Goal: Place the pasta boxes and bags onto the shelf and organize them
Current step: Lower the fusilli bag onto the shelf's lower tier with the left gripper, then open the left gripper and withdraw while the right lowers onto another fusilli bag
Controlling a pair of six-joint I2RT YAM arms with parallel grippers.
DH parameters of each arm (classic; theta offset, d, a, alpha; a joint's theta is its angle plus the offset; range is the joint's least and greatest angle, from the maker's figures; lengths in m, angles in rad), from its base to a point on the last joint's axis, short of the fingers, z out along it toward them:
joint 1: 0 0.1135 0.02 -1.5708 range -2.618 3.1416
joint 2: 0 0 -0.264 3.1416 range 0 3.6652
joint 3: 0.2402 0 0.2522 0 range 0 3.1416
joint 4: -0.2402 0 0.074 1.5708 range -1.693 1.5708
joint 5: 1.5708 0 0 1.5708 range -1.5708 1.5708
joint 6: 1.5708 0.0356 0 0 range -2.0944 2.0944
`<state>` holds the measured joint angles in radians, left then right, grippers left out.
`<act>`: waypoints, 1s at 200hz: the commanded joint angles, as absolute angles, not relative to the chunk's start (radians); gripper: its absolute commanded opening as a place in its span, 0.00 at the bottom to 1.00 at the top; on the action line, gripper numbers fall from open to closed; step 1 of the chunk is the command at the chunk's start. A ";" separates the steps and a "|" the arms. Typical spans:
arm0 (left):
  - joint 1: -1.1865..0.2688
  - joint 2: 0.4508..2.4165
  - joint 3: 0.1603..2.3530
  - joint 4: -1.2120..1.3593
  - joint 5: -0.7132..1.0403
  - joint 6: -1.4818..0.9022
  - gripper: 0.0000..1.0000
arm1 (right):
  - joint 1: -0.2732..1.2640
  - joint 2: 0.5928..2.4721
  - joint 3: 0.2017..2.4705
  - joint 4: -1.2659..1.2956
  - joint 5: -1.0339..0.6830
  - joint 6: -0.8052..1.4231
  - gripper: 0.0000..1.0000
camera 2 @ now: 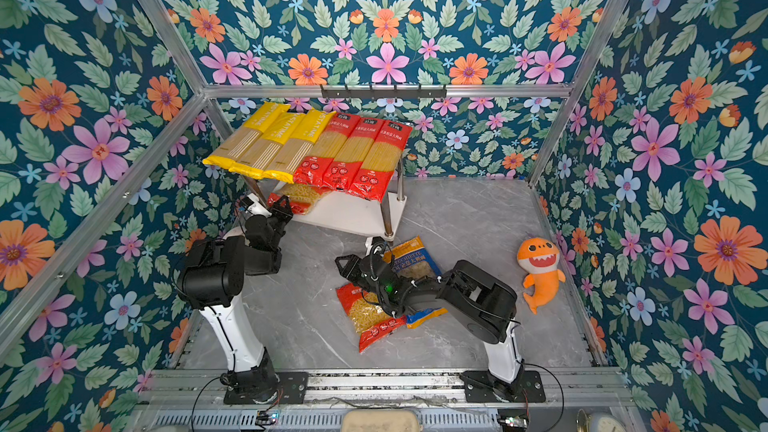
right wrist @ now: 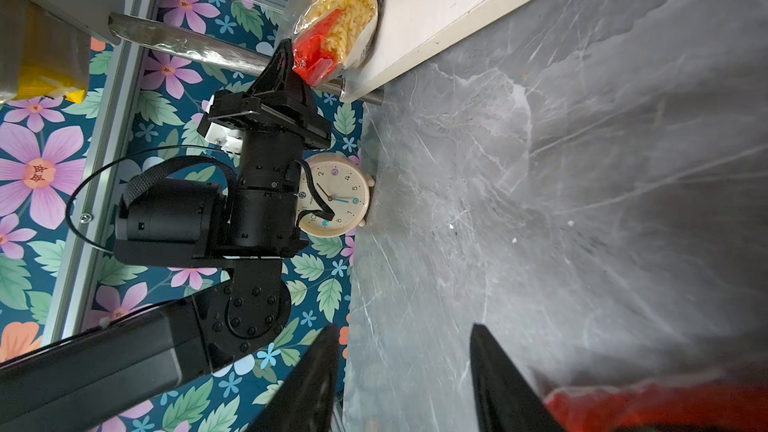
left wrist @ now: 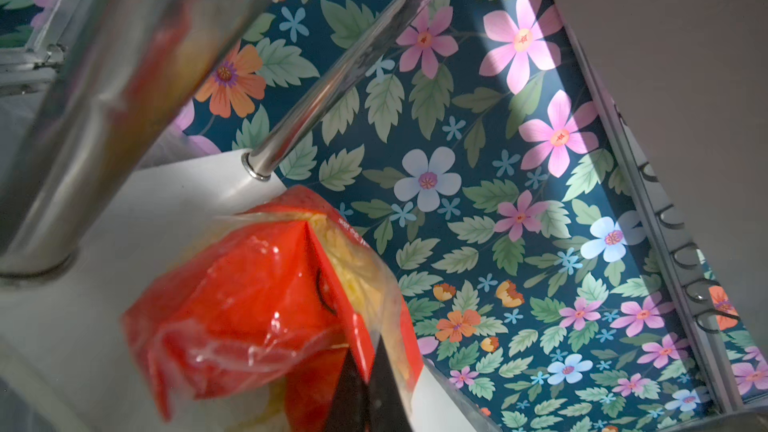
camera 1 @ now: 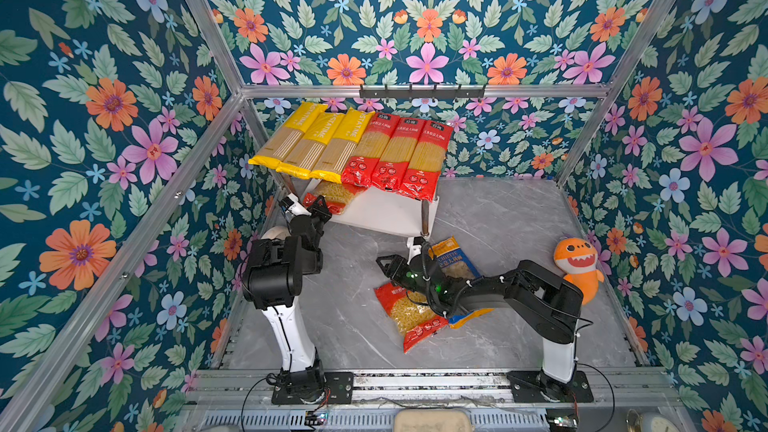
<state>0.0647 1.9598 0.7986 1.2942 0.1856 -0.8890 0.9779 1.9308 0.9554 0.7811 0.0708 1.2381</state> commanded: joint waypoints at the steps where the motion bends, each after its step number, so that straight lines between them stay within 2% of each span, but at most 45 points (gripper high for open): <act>1: 0.069 1.939 0.750 1.321 0.182 -0.897 0.00 | 0.978 1.937 0.976 0.792 0.065 1.249 0.52; 49: 0.078 1.991 0.707 1.376 0.178 -0.943 0.00 | 0.979 1.938 0.996 0.765 0.061 1.244 0.52; 130: 0.080 2.055 0.890 1.257 0.195 -0.909 0.00 | 0.979 1.942 1.008 0.752 0.057 1.244 0.51; 200: 0.091 2.091 0.906 1.240 0.184 -0.914 0.02 | 0.979 1.948 1.044 0.697 0.041 1.238 0.51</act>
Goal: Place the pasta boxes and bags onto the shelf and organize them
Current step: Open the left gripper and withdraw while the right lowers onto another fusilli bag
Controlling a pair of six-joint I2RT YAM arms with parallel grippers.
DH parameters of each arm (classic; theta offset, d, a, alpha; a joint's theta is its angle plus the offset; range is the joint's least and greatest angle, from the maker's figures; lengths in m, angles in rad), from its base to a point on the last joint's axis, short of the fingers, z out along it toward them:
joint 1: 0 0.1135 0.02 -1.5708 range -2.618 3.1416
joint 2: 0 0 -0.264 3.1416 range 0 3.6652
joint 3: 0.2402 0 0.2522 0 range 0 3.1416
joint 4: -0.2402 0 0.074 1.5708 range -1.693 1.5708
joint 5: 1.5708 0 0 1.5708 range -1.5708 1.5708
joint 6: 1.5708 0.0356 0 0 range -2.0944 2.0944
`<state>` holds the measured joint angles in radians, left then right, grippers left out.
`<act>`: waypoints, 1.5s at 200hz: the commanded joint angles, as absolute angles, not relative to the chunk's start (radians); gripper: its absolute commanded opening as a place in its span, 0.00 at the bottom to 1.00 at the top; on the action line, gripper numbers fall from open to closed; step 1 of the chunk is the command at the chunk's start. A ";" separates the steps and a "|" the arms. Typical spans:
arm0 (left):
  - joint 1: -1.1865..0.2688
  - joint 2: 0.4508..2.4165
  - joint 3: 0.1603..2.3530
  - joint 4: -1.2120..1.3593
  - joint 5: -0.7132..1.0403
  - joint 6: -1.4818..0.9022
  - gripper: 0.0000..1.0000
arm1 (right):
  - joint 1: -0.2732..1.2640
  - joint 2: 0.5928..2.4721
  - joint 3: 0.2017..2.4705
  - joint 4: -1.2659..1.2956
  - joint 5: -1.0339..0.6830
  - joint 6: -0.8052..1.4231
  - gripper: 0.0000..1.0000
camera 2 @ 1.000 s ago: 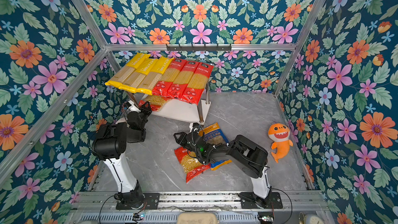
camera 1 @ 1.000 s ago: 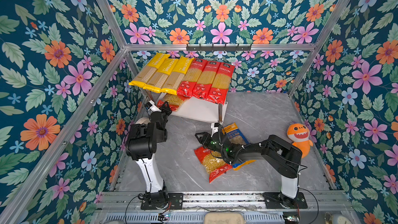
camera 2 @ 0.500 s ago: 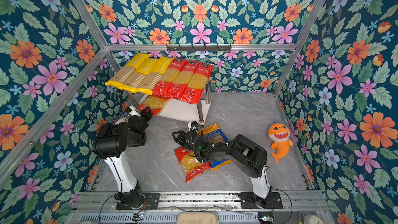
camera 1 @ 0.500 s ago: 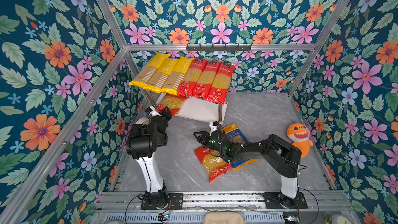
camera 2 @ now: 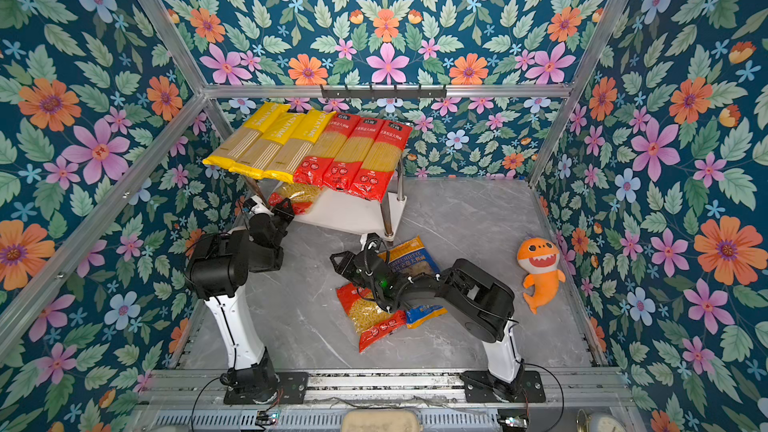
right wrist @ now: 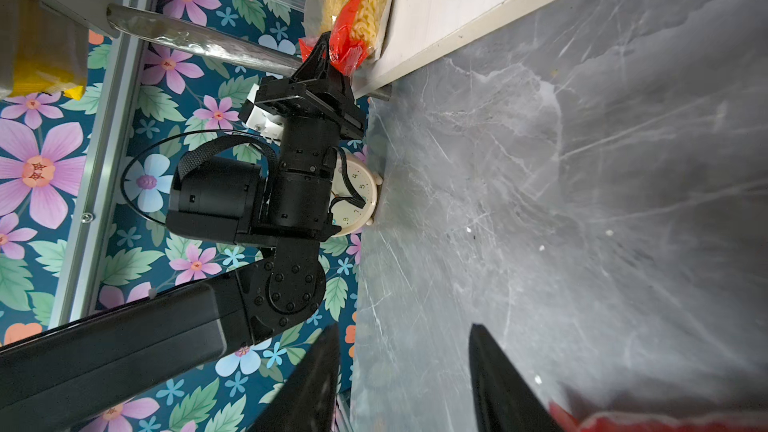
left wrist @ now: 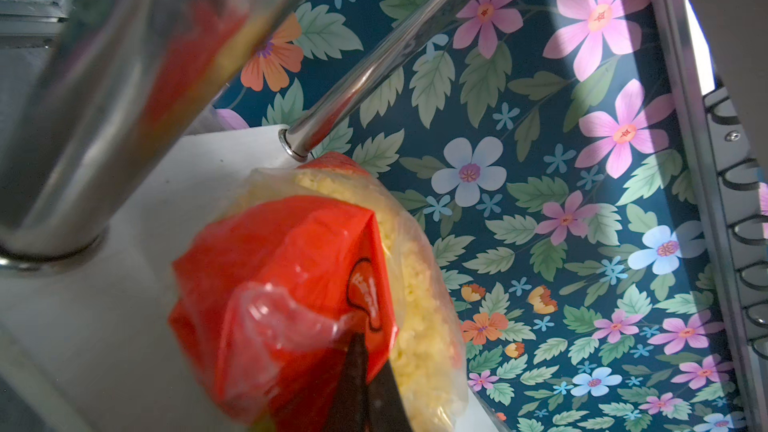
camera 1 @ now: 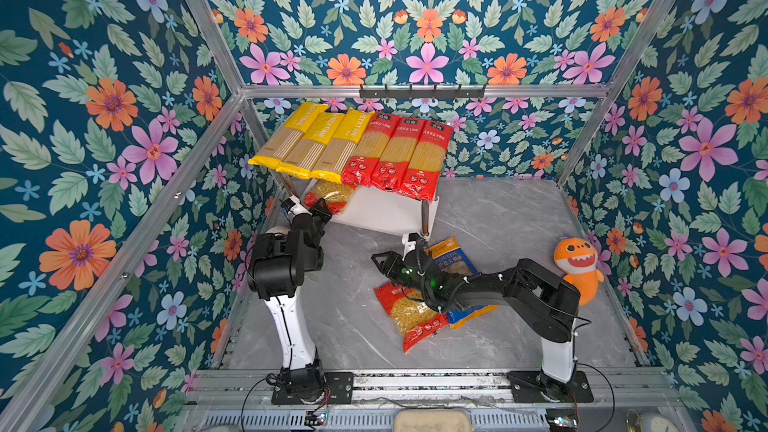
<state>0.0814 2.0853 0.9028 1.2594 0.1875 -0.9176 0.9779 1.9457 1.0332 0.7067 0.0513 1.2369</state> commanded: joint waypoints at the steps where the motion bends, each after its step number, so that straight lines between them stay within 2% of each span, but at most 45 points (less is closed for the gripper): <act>1: 0.091 2.091 0.906 1.240 0.184 -0.914 0.02 | 0.980 1.948 1.045 0.697 0.041 1.237 0.51; 64: 0.123 2.065 0.950 1.158 0.189 -0.876 0.05 | 0.988 1.942 1.034 0.690 0.057 1.239 0.51; 78: 0.123 2.070 0.935 1.183 0.200 -0.892 0.08 | 0.987 1.941 1.035 0.693 0.059 1.241 0.51; 93: 0.119 2.068 0.906 1.214 0.209 -0.910 0.19 | 0.989 1.928 1.028 0.691 0.064 1.229 0.51; 128: 0.114 2.006 0.808 1.261 0.187 -0.940 0.58 | 0.988 1.871 0.977 0.666 0.080 1.186 0.51; 148: 0.115 1.937 0.758 1.248 0.181 -0.951 0.68 | 0.987 1.826 0.921 0.639 0.084 1.157 0.51; 181: 0.085 1.785 0.650 1.102 0.155 -0.949 0.70 | 0.988 1.691 0.823 0.494 0.118 1.046 0.51; 207: 0.042 1.651 0.551 0.969 0.101 -0.938 0.71 | 0.985 1.565 0.806 0.239 0.143 0.931 0.51; 246: -0.125 1.410 0.478 0.671 -0.008 -0.866 0.71 | 0.966 1.455 0.813 -0.108 0.131 0.814 0.51; 300: -0.345 1.068 0.435 0.243 -0.130 -0.731 0.72 | 0.955 1.496 0.848 -0.306 0.002 0.801 0.55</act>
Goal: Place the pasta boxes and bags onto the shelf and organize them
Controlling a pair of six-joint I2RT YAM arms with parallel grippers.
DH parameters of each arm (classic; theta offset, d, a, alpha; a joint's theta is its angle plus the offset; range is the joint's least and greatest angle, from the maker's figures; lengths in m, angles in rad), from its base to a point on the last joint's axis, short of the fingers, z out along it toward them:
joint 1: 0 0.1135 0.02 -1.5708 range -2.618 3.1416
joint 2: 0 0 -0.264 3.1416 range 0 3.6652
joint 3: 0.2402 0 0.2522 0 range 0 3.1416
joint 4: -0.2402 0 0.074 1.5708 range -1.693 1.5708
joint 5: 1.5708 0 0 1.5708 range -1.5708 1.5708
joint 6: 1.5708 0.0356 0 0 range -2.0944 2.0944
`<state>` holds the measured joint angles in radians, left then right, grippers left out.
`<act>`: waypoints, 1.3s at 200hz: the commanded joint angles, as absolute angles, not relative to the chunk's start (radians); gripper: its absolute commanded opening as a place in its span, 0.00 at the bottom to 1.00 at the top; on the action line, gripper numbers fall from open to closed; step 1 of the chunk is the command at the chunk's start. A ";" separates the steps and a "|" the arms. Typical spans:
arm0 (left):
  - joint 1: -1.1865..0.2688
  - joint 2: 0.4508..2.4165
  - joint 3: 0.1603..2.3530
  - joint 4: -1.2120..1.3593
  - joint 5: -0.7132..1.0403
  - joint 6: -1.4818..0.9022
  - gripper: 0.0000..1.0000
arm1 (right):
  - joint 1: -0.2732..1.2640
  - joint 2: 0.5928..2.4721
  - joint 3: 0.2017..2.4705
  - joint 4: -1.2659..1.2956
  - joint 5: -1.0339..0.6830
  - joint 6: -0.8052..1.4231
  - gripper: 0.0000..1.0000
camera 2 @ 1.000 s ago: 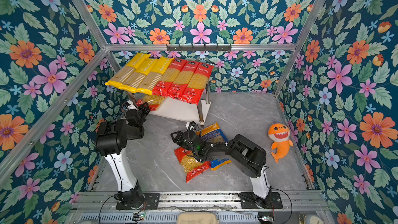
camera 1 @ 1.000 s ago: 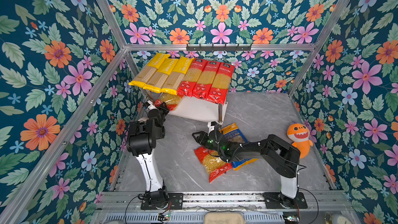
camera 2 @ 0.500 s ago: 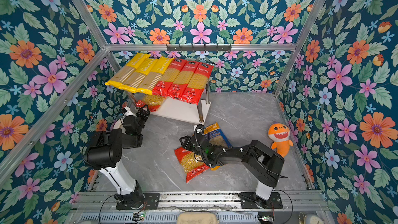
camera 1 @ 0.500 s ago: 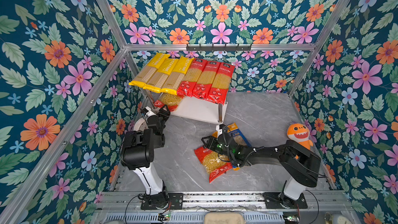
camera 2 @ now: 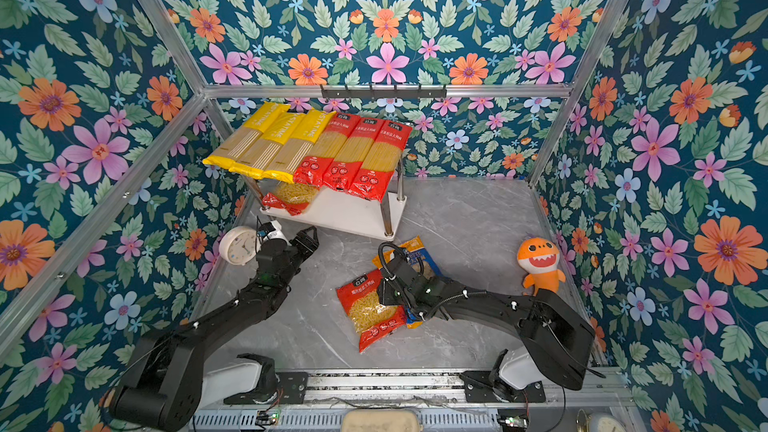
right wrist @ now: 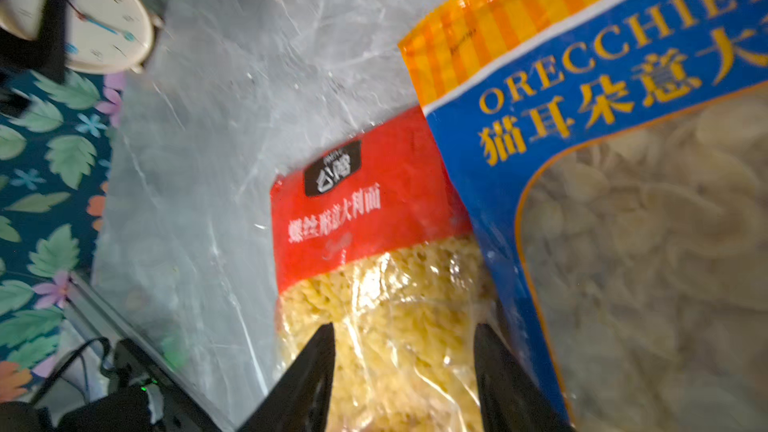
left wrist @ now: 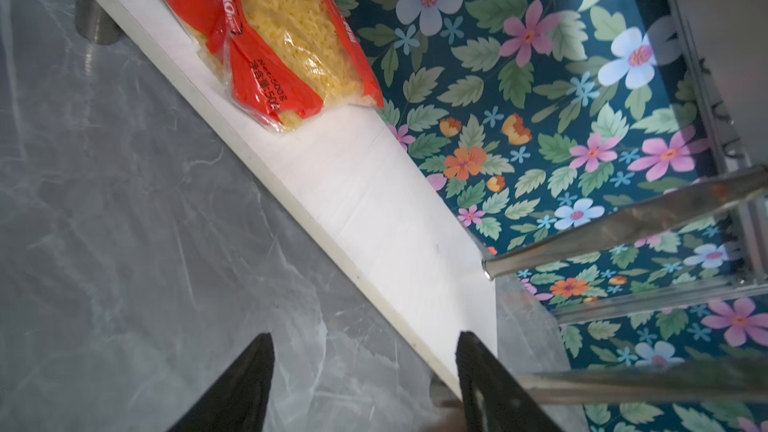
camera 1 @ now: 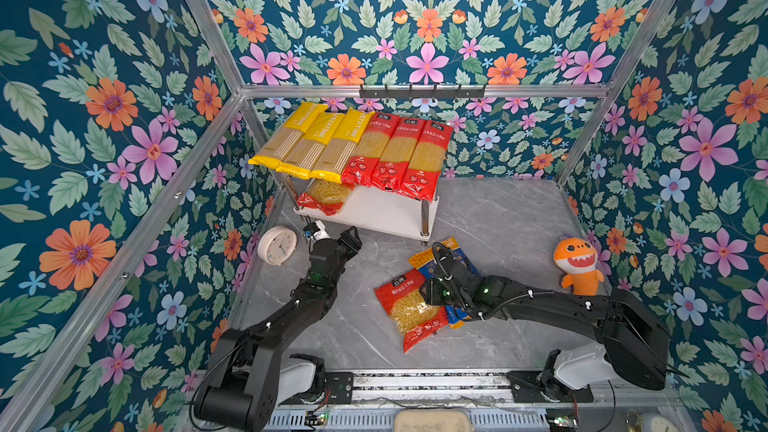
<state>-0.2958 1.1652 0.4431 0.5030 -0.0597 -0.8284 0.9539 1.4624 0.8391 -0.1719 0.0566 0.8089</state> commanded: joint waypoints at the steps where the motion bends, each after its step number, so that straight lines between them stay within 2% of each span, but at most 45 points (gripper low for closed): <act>1: -0.348 1.062 0.434 0.235 -0.132 -0.729 0.72 | 0.955 1.498 0.848 -0.305 0.000 0.803 0.55; 32: -0.382 0.884 0.420 -0.013 -0.116 -0.678 0.72 | 1.007 1.586 0.893 -0.247 -0.008 0.875 0.56; 59: -0.382 0.810 0.456 -0.231 -0.056 -0.668 0.72 | 1.076 1.718 1.002 -0.139 -0.061 0.940 0.56; 80: -0.379 0.780 0.463 -0.313 -0.011 -0.676 0.75 | 1.094 1.783 1.057 -0.035 -0.133 0.990 0.56; 99: -0.352 0.761 0.460 -0.338 0.080 -0.686 0.80 | 1.090 1.741 1.021 0.000 -0.121 1.017 0.57; 127: -0.289 0.757 0.420 -0.347 0.162 -0.725 0.86 | 1.038 1.667 0.945 -0.040 -0.127 1.021 0.65; 145: -0.264 0.753 0.369 -0.364 0.138 -0.789 0.86 | 0.995 1.670 0.885 0.073 -0.200 1.047 0.74; 166: -0.271 0.712 0.322 -0.396 0.080 -0.834 0.85 | 0.986 1.722 0.896 0.173 -0.235 1.058 0.76; 193: -0.274 0.707 0.270 -0.314 0.190 -0.863 0.81 | 0.983 1.814 0.943 0.263 -0.280 1.060 0.74; 229: -0.279 0.708 0.189 -0.181 0.290 -0.894 0.72 | 0.983 1.880 0.971 0.346 -0.353 1.060 0.65; 260: -0.279 0.733 0.170 -0.075 0.335 -0.890 0.53 | 0.983 1.881 0.942 0.440 -0.377 1.051 0.51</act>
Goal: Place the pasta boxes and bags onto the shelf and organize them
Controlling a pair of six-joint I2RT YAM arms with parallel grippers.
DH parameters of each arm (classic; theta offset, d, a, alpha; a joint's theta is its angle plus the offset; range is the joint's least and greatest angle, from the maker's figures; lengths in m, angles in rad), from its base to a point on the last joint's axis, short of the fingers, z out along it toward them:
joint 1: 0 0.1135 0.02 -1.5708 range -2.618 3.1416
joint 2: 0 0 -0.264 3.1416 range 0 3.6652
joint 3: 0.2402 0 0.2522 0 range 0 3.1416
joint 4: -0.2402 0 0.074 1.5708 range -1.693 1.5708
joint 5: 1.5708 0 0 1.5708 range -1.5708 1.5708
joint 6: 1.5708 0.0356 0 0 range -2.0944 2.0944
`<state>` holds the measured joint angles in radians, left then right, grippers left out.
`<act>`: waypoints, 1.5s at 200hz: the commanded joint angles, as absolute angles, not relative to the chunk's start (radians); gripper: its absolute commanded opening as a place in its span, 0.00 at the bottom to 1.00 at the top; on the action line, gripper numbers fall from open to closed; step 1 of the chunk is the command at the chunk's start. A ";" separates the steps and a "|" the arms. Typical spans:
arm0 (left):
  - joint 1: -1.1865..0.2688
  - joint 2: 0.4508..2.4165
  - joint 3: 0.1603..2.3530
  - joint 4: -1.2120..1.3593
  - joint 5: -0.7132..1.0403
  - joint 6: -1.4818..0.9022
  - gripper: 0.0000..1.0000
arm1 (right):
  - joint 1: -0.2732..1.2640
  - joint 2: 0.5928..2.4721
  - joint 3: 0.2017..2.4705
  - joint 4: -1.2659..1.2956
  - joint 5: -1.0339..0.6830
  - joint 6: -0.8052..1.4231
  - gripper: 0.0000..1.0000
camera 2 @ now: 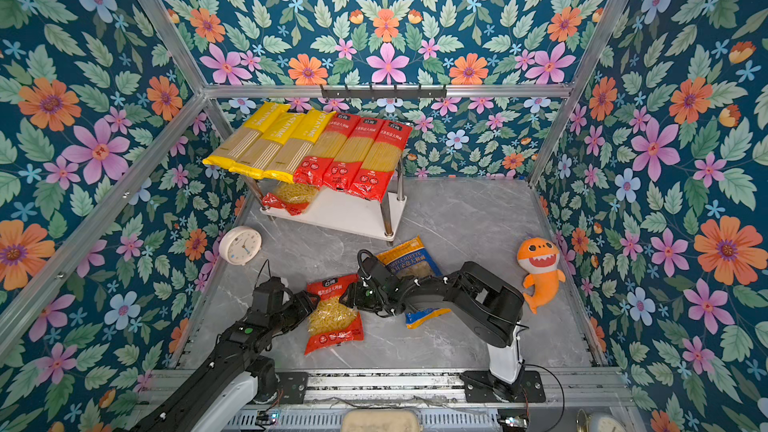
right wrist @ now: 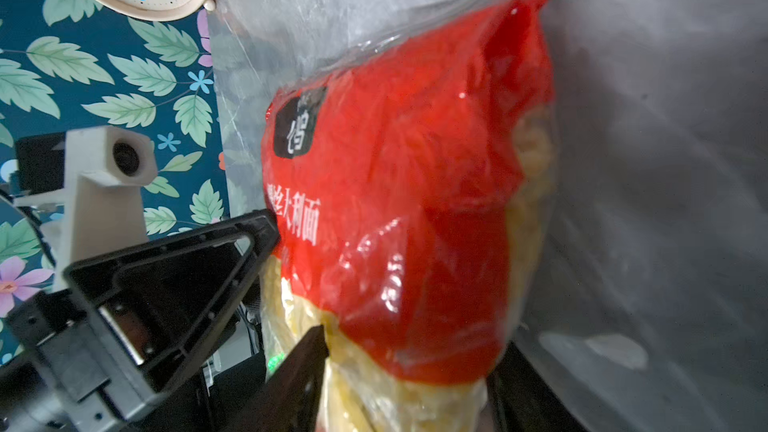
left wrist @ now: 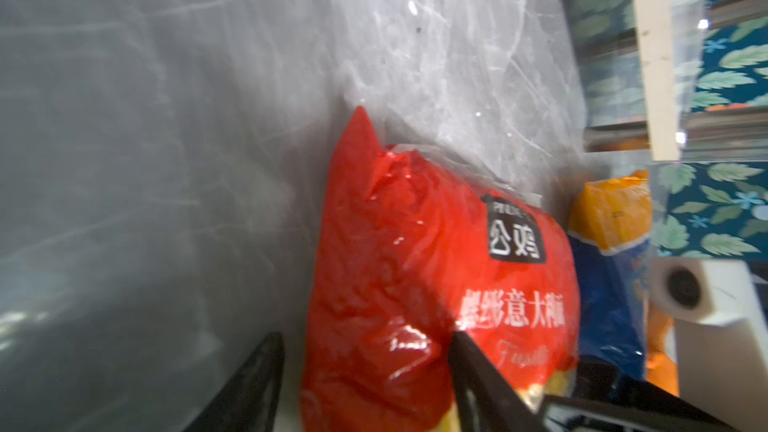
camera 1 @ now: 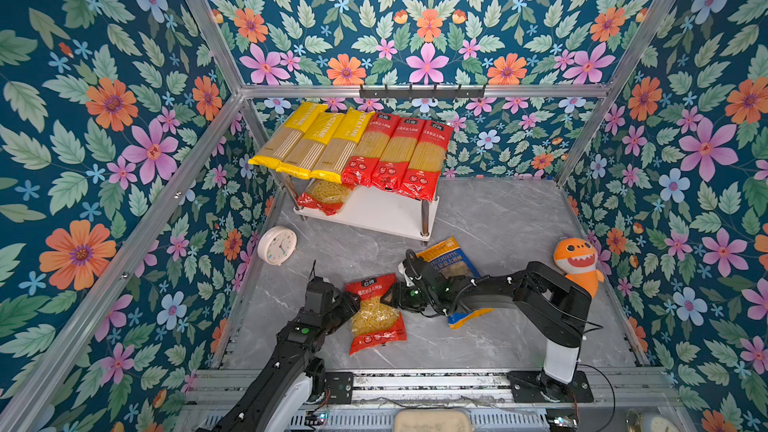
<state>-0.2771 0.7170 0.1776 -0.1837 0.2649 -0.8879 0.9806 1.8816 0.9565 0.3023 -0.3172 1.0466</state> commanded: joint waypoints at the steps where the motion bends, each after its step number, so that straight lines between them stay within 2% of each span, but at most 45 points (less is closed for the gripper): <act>1: -0.279 0.734 0.171 -0.073 0.336 -0.889 0.52 | 0.983 1.881 0.940 0.445 -0.377 1.051 0.50; 41: -0.277 0.768 0.197 -0.003 0.330 -0.838 0.25 | 0.981 1.870 0.873 0.629 -0.353 1.048 0.31; 77: -0.275 0.812 0.233 0.051 0.326 -0.790 0.13 | 0.971 1.866 0.824 0.803 -0.293 1.013 0.19; 108: -0.276 0.834 0.283 0.081 0.300 -0.744 0.06 | 0.960 1.830 0.828 0.848 -0.239 0.886 0.13; 164: -0.249 0.910 0.421 0.140 0.203 -0.589 0.02 | 0.925 1.818 0.910 0.834 -0.178 0.673 0.10; 209: -0.218 1.103 0.524 0.311 0.139 -0.507 0.02 | 0.907 1.893 1.066 0.836 -0.050 0.550 0.06; 247: -0.155 1.265 0.580 0.548 0.156 -0.526 0.02 | 0.919 2.014 1.168 0.945 0.145 0.444 0.06; 300: -0.099 1.496 0.735 0.647 0.216 -0.541 0.04 | 0.912 2.154 1.322 1.002 0.287 0.413 0.05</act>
<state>-0.1219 1.4322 0.6853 0.5194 0.2707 -0.5259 0.9154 2.1155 1.2594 0.8452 0.1993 0.4591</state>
